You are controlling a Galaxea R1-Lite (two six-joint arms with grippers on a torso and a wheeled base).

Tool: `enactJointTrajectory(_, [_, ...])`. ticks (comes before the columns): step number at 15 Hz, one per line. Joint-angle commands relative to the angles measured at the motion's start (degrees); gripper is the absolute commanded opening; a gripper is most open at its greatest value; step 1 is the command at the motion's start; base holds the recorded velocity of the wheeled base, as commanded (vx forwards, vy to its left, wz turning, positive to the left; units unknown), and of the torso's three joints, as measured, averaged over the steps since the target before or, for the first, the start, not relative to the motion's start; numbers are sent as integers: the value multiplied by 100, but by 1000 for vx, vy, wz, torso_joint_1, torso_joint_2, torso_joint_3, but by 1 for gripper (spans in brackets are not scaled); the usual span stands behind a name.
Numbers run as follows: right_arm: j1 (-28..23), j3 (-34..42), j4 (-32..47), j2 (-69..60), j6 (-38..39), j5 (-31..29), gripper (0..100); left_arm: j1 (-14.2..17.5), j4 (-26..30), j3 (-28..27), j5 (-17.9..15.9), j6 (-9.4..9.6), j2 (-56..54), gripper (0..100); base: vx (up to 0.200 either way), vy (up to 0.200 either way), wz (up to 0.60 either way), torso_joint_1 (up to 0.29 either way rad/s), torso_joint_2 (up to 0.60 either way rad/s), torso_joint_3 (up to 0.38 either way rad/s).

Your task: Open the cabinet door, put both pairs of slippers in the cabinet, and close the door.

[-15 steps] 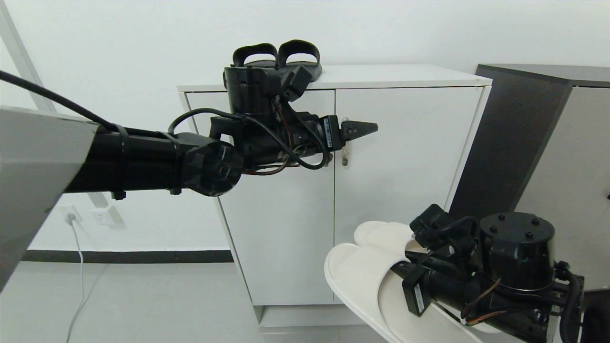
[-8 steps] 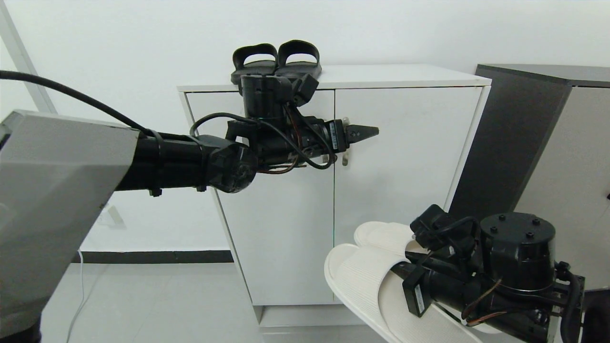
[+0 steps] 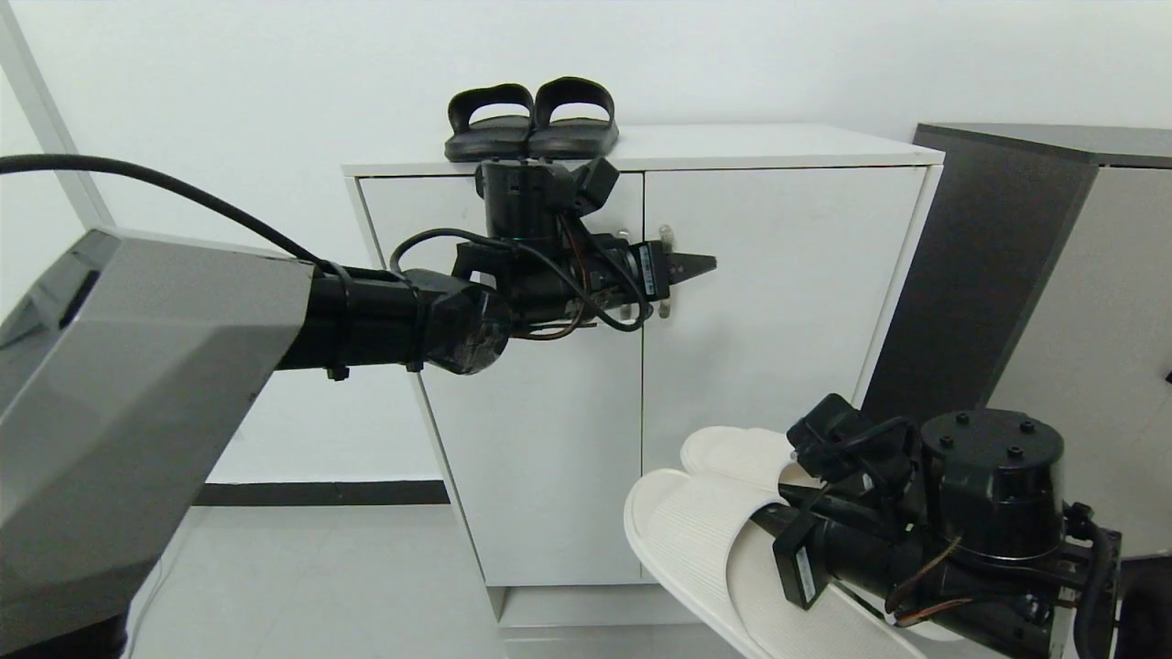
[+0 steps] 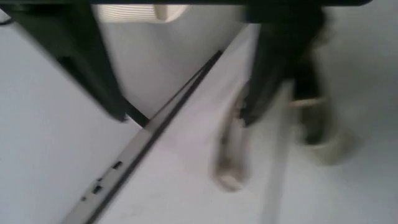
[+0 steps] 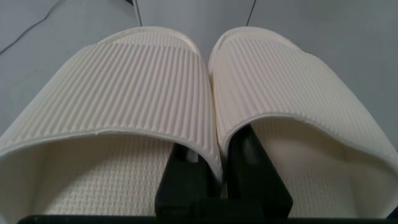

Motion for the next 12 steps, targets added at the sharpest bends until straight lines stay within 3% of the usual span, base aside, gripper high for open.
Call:
enactJointTrajectory(1, [11,8,2,15,-2,9,0,-8,-14,115,-30,-5,-98,0,0,0,0,0,0,0])
enactJointTrajectory(7, [20,114,2,-11,-2,185,0,-44,-296,871,-74,-5,-512,0,0,0,0,0,0,0])
enactJointTrajectory(12, [64,149,2,-99,-2,193,0,-421,-498,1486,-30,4,-1048,0,0,0,0,0,0,0])
